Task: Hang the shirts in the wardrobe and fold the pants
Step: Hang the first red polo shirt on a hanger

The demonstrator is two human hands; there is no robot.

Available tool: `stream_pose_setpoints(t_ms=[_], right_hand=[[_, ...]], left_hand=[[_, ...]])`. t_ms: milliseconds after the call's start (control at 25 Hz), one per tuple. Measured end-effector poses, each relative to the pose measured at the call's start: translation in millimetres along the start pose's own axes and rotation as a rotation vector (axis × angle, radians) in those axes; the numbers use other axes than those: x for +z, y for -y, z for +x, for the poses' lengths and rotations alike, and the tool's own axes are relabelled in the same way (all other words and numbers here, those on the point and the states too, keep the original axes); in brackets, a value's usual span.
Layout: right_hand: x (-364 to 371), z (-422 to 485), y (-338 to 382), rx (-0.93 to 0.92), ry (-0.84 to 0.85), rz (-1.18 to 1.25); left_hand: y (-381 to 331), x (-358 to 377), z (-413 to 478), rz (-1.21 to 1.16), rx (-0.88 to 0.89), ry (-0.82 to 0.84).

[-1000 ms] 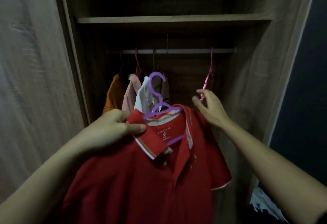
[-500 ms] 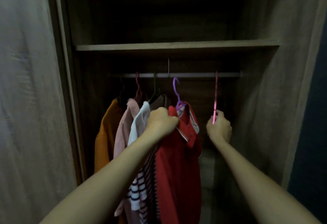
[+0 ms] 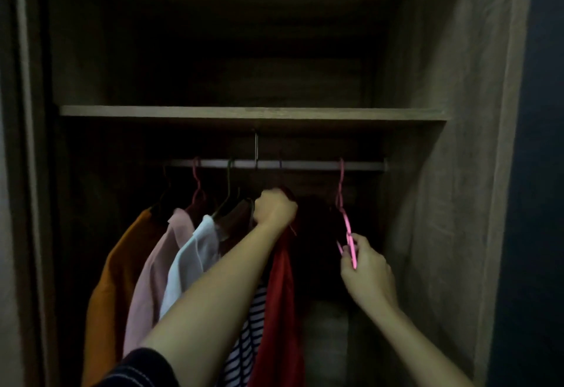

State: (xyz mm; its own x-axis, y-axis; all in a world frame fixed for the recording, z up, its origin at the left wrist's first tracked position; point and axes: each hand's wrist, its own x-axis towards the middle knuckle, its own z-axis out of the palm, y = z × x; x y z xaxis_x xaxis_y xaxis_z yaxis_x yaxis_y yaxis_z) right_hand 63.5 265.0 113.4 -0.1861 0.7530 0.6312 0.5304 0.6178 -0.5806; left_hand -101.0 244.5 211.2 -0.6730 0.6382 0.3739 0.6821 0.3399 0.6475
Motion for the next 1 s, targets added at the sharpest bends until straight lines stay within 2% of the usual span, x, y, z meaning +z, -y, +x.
stream_pose_setpoints(t_ms=[160, 320, 440, 560, 640, 720, 920, 1000], right_hand=[[-5, -2, -5, -0.021, 0.025, -0.034], [-9, -3, -2, -0.017, 0.051, -0.060], [-10, -5, -1, -0.005, 0.073, -0.040], [-7, -9, -5, -0.018, 0.077, -0.053], [-3, -11, -5, -0.016, 0.069, -0.039], [3, -13, -3, -0.017, 0.034, -0.058], [0, -19, 5, -0.149, -0.119, -0.146], [-5, -25, 10, -0.237, -0.177, -0.130]], left_hand=[[13, 20, 3, 0.038, -0.034, 0.007], [16, 3, 0, 0.157, 0.059, 0.039], [34, -21, 4, 0.311, 0.164, -0.087], [82, -41, 10, 0.427, 0.083, -0.176], [110, -47, 6, 0.393, -0.003, -0.079], [117, -43, 1, 0.325, 0.018, -0.025], [111, -39, -9, 0.296, 0.105, -0.049], [115, -42, -16, 0.268, 0.127, -0.157]])
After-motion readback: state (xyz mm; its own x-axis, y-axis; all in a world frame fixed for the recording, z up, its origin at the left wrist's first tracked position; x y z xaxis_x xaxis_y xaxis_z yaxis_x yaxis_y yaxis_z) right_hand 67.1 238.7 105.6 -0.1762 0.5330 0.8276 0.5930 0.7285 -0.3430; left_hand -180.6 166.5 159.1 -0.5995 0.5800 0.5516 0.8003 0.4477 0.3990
